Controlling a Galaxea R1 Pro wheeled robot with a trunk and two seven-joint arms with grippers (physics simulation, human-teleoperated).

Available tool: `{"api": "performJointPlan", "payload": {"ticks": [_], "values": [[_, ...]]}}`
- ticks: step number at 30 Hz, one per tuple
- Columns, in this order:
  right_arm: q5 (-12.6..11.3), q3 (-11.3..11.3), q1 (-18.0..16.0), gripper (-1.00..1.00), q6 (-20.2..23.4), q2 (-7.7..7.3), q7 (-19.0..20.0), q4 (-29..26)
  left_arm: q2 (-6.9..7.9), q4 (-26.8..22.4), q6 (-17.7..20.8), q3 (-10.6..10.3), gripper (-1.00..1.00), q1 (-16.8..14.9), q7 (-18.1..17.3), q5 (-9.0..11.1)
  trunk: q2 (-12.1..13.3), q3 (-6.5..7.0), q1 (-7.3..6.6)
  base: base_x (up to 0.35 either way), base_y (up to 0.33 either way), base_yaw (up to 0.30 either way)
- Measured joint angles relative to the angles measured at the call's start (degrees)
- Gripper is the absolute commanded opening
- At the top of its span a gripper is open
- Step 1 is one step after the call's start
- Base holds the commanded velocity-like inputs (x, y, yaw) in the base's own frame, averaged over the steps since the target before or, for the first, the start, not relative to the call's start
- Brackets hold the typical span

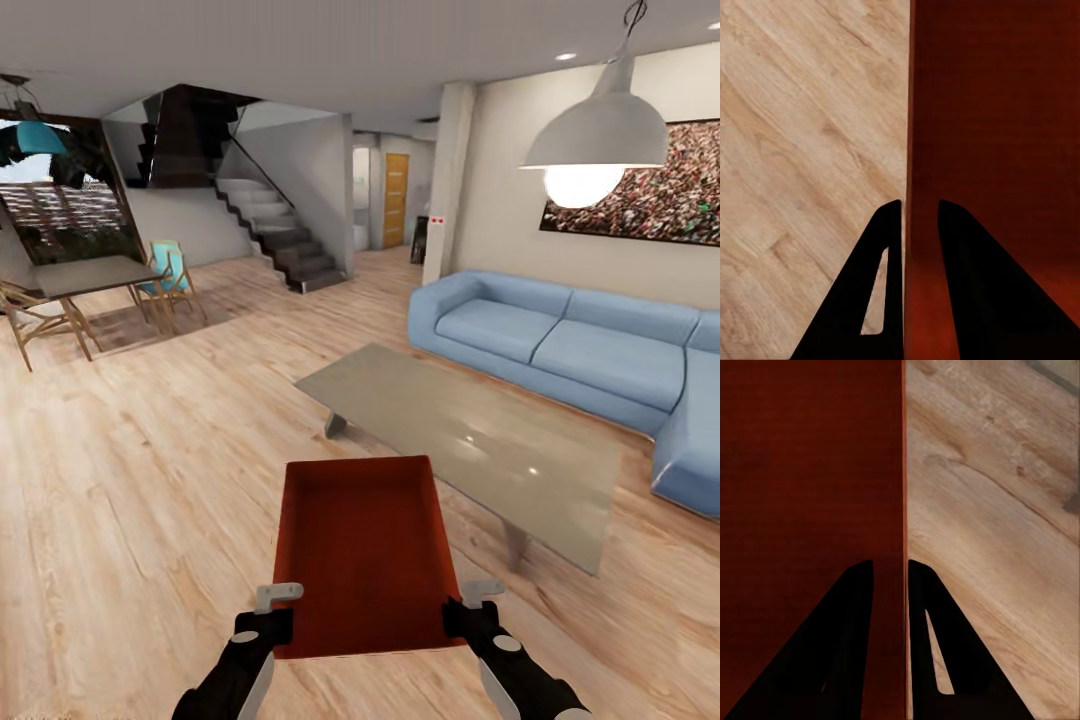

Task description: Move the two storage containers from the living room to the garage. In the garage, place one container on the floor and stack the other container on top of it (either order is fine).

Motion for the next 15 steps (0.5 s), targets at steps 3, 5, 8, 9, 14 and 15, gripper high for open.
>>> {"api": "performJointPlan", "payload": {"ticks": [3,5,8,9,14,15], "values": [[0.01,-0.01,0.00,-1.00,0.01,0.00,0.01,0.00,0.00,-0.01,0.00,0.00,-1.00,0.01,0.00,0.01,0.00,-0.08,0.00,0.274,0.203,0.295],[0.02,-0.03,0.00,-1.00,0.01,0.00,0.02,-0.01,0.00,-0.01,0.00,0.00,-1.00,0.00,0.00,0.01,0.00,-0.13,0.00,0.274,0.203,0.295],[0.02,-0.02,0.00,-1.00,0.02,0.00,0.03,0.00,0.00,0.00,0.00,0.00,-1.00,0.01,-0.01,0.01,0.00,-0.21,0.00,0.274,0.203,0.294],[0.02,-0.03,0.00,-1.00,0.01,0.00,0.04,0.00,0.00,0.00,0.00,0.00,-1.00,0.01,-0.01,0.01,0.00,-0.24,0.00,0.274,0.203,0.275],[0.02,-0.02,0.00,-1.00,0.02,-0.01,0.04,0.00,0.00,0.00,0.00,0.01,-1.00,0.01,-0.01,0.00,0.00,-0.32,0.00,0.274,0.203,0.110],[0.02,-0.01,0.00,-1.00,0.02,-0.01,0.04,0.00,0.00,0.00,0.00,0.02,-1.00,0.02,-0.01,0.00,0.00,-0.32,0.00,0.274,0.204,0.016]]}}
